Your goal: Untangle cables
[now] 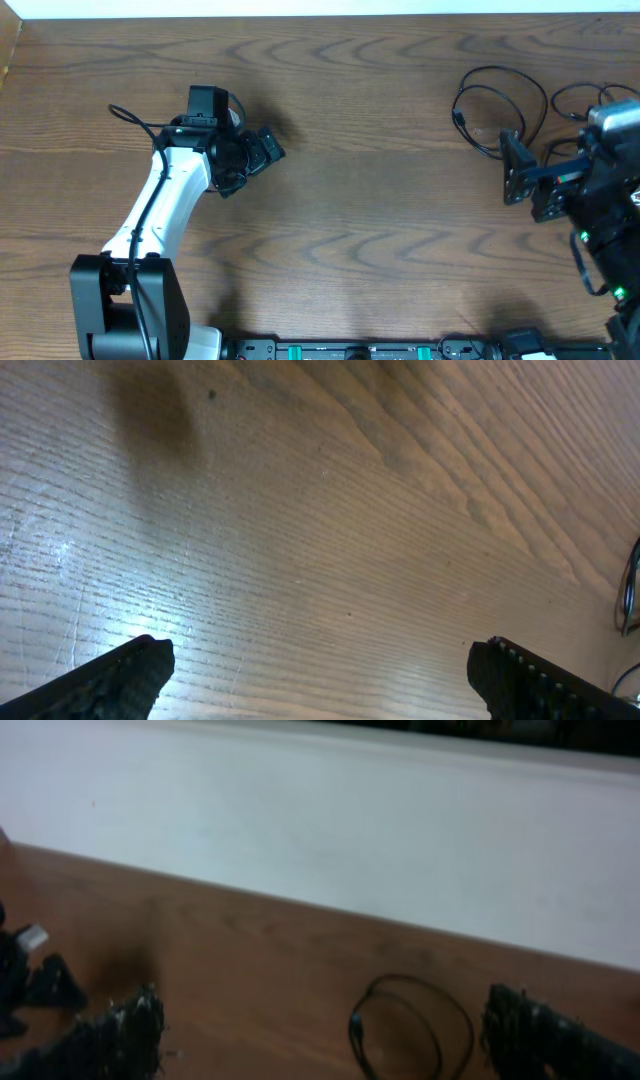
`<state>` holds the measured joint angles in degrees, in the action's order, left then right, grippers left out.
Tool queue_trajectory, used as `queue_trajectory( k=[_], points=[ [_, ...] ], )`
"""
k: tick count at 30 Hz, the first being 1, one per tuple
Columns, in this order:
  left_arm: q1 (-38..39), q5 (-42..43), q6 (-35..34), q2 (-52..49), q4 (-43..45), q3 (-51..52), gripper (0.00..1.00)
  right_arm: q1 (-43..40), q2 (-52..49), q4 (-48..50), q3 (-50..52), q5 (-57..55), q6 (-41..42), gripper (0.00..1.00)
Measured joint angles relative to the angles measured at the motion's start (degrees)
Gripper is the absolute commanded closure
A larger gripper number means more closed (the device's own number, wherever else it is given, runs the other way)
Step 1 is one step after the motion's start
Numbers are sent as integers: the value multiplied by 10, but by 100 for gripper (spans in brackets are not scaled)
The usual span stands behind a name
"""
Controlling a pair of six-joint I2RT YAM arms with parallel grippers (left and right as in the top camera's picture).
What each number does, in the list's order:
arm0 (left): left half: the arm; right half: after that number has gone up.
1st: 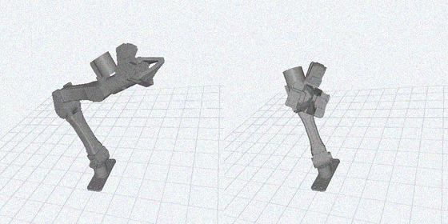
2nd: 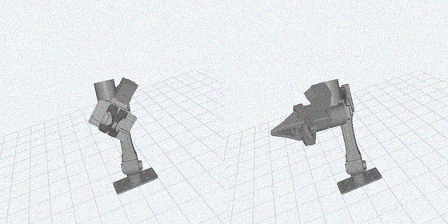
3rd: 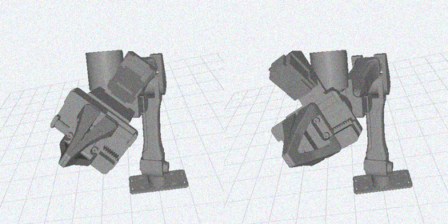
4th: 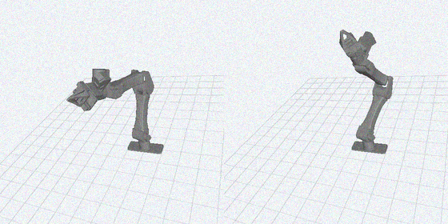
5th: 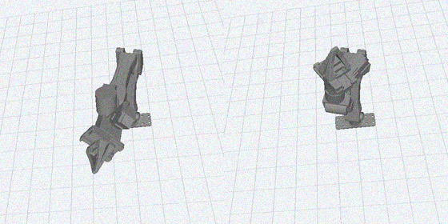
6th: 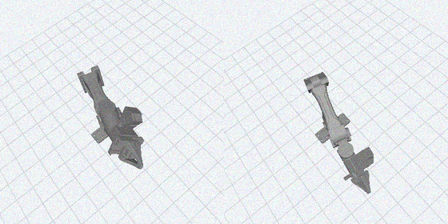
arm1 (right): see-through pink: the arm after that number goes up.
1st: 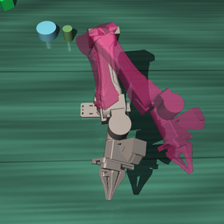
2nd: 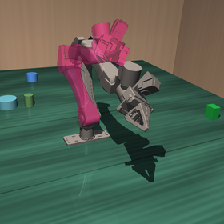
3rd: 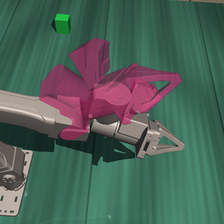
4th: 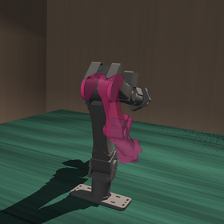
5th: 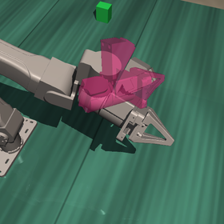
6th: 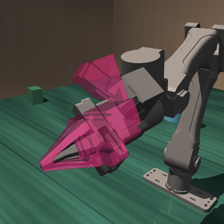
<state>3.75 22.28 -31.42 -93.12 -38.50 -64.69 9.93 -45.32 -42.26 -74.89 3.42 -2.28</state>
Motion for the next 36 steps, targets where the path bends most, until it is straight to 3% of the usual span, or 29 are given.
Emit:
queue_trajectory(
  k=[8,17,25,33,36],
  points=[
    [0,-1,0,0,0,0,0,-14,130,138,217,0,0,1],
    [0,-2,0,0,0,0,0,-25,316,159,444,0,0,1],
    [0,-2,0,0,0,0,1,-26,436,161,536,0,0,1],
    [0,-2,0,0,0,0,0,-26,445,203,552,0,0,1],
    [0,-2,0,0,0,0,0,-26,446,278,567,0,0,1]
  ],
)
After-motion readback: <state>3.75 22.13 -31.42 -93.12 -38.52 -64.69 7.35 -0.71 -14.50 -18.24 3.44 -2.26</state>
